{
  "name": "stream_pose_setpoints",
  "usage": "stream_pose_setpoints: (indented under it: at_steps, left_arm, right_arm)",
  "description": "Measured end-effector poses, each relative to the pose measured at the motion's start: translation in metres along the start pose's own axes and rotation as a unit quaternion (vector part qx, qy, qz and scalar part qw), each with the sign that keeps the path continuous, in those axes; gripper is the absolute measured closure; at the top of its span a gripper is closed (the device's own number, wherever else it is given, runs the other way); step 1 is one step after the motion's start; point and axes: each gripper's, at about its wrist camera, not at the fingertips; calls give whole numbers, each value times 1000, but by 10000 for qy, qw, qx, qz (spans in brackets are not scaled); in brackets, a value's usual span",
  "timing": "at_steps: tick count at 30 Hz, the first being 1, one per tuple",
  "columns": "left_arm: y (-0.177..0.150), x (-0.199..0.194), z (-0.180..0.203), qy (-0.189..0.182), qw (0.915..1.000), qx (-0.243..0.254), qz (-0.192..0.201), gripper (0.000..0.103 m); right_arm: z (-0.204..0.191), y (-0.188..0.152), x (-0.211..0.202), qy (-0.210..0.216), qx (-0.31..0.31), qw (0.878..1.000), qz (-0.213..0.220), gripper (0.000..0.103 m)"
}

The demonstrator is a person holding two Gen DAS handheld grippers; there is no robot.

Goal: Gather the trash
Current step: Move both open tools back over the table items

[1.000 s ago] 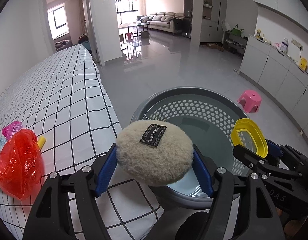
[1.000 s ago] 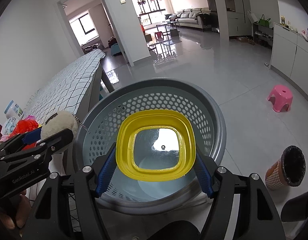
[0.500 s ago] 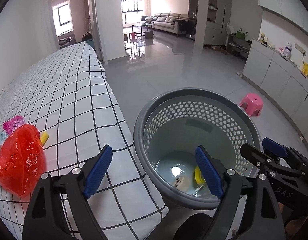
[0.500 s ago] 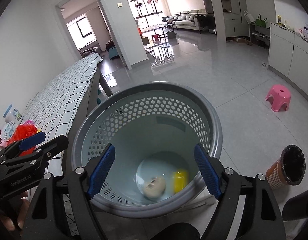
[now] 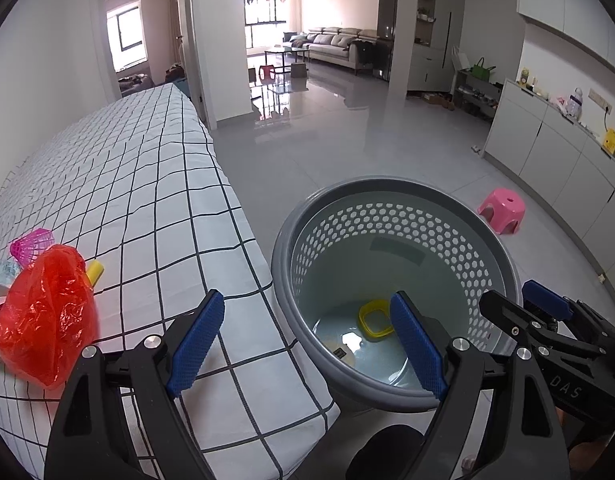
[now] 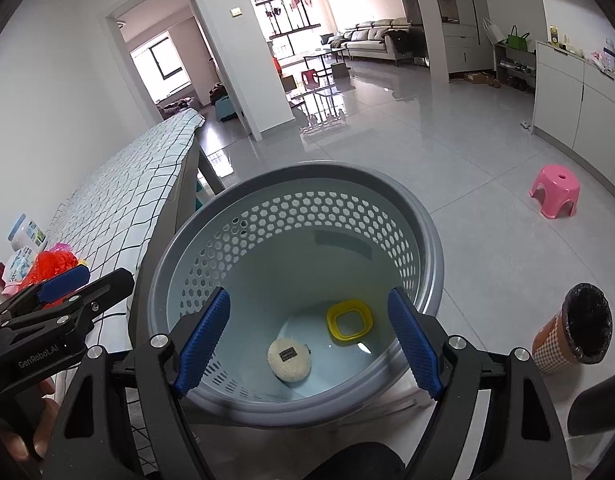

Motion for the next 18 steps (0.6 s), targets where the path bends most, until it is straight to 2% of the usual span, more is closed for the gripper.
stream_pose_setpoints:
  at_steps: [7, 18]
  left_arm:
    - [0, -10, -12, 37, 10000, -60, 65, 20]
    - [-1, -36, -56, 185, 9991, -339, 187, 20]
  right_arm:
    - [-13, -1, -10, 32, -69, 9999, 97, 25]
    - [-55, 6, -20, 238, -342, 9989, 230, 25]
Point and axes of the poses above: each gripper's, at about its wrist camera, not at the fingertips, and x roughly the way its jaws point, z to its right, y to its top, and after that the axes turned 12 degrees about -x, right-handed
